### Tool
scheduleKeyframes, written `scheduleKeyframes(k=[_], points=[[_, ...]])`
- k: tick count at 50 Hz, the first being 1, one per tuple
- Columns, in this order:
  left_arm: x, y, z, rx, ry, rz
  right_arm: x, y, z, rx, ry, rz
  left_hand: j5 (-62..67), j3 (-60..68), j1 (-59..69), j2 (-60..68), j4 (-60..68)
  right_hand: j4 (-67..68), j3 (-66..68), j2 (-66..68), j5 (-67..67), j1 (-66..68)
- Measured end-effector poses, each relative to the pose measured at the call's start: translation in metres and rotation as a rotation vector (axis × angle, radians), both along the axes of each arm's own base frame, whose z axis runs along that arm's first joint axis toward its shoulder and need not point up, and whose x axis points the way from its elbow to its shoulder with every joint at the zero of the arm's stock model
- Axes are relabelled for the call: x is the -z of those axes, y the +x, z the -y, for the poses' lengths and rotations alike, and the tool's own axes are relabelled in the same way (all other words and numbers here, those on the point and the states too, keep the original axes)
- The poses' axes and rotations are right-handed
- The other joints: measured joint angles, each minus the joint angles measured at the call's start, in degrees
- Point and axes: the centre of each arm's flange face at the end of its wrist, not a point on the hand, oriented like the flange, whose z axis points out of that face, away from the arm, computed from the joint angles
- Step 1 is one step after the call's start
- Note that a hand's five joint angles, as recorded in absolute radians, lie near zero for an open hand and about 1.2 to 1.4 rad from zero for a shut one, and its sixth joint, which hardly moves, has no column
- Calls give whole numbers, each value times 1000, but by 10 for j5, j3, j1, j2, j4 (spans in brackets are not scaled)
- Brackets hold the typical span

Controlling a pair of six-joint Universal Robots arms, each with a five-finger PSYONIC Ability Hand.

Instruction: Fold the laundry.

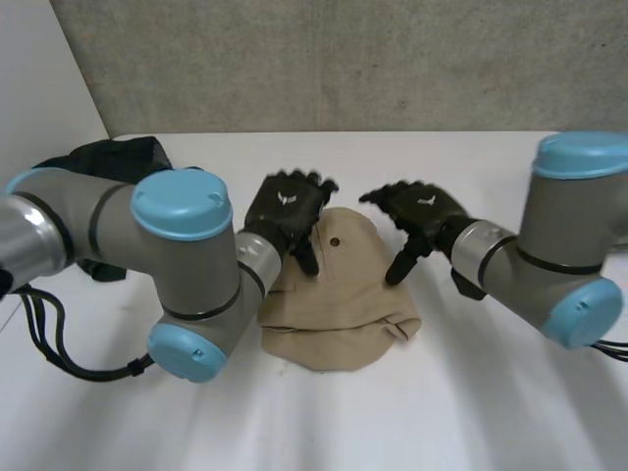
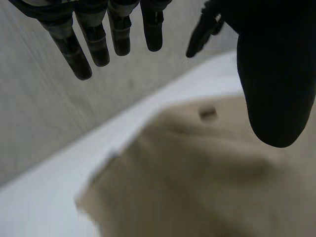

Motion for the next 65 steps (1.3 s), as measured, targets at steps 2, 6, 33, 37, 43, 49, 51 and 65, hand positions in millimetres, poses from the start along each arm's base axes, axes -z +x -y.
scheduleKeyframes(k=[2, 6, 33, 37, 43, 49, 51, 65], points=[[14, 4, 1, -13, 51, 44, 13, 4, 3, -26, 29, -20, 0, 0, 0, 0, -1, 0, 0, 0, 0, 0], [38, 14, 4, -40, 142, 121, 37, 8, 7, -62, 50, -73, 0, 0, 0, -1, -1, 0, 0, 0, 0, 0], [-111, 30, -50, 311, 18, -121, -6, -6, -71, -63, -394, -222, -7, -9, -17, -8, -9, 0, 0, -9, 0, -11], [-118, 32, -63, 420, 36, -152, 15, -6, -94, -119, -384, -215, -7, -9, -17, -8, -9, 0, 0, -9, 0, -11], [-117, 32, -74, 537, 73, -165, 45, -4, -116, -202, -386, -189, -7, -9, -17, -8, -9, 0, 0, -9, 0, -11], [-115, 31, -76, 559, 83, -164, 67, 4, -117, -237, -393, -180, -7, -9, -17, -8, -9, 0, 0, -9, 0, -11], [-114, 31, -75, 554, 83, -163, 72, 6, -114, -238, -398, -181, -7, -9, -17, -8, -9, 0, 0, -9, 0, -11], [-114, 31, -73, 535, 77, -163, 74, 28, -72, -170, -538, -175, -7, -9, -17, -8, -9, 0, 0, -9, 0, -11]])
